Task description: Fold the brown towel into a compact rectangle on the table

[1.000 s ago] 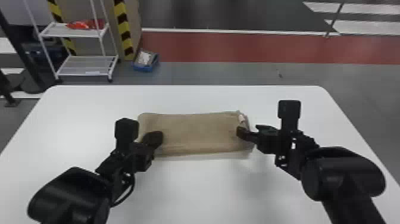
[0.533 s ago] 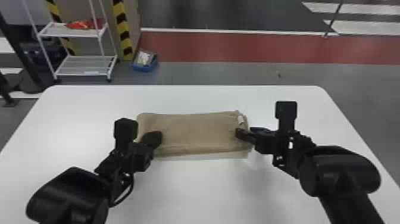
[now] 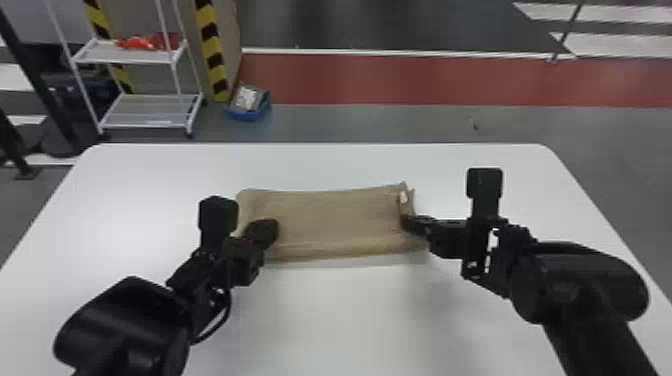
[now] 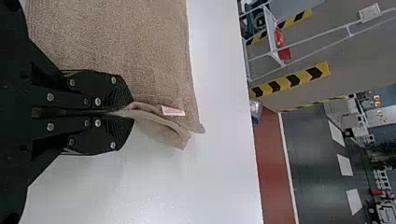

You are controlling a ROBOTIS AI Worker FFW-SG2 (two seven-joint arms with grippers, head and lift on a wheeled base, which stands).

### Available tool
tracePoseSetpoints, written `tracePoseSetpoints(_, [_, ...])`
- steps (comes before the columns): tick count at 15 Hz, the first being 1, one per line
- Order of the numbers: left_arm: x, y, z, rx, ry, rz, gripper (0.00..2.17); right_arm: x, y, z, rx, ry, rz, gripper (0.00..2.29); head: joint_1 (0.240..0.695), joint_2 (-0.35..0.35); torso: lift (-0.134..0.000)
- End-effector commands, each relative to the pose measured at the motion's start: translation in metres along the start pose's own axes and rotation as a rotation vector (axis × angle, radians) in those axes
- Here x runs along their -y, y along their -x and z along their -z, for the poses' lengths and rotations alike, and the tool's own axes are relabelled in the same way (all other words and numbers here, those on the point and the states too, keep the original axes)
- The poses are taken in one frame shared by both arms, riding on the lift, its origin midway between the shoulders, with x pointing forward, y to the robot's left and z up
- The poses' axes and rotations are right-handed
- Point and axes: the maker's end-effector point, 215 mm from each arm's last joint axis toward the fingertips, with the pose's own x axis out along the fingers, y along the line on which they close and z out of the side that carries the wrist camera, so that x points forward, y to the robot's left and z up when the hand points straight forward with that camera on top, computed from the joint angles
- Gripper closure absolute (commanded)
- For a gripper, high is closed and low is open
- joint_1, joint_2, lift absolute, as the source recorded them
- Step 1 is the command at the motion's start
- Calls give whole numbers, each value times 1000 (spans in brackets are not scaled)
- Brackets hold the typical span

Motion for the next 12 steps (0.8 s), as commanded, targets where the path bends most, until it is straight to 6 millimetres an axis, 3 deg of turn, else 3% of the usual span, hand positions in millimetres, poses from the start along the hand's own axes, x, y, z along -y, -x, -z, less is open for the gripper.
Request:
tracePoseSetpoints(1, [0,0,-1,1,-1,0,1720,-14,9,-17,43,-14,-35,1295,695,-34,-123])
tracePoseSetpoints(6, [9,1,4,-13,35,25,1720,-66,40,-71,121,4,-131,1291,695,-12,-123])
tracePoseSetpoints(10, [34,18,-40,62,66,96,1720,-63,40,-66,97,4,-112,1291,695,-11,-123])
tracePoseSetpoints(12, [24,30,-56,94,70,93,1717,-63,42,-63,96,3,-110,1291,695,-21,-123])
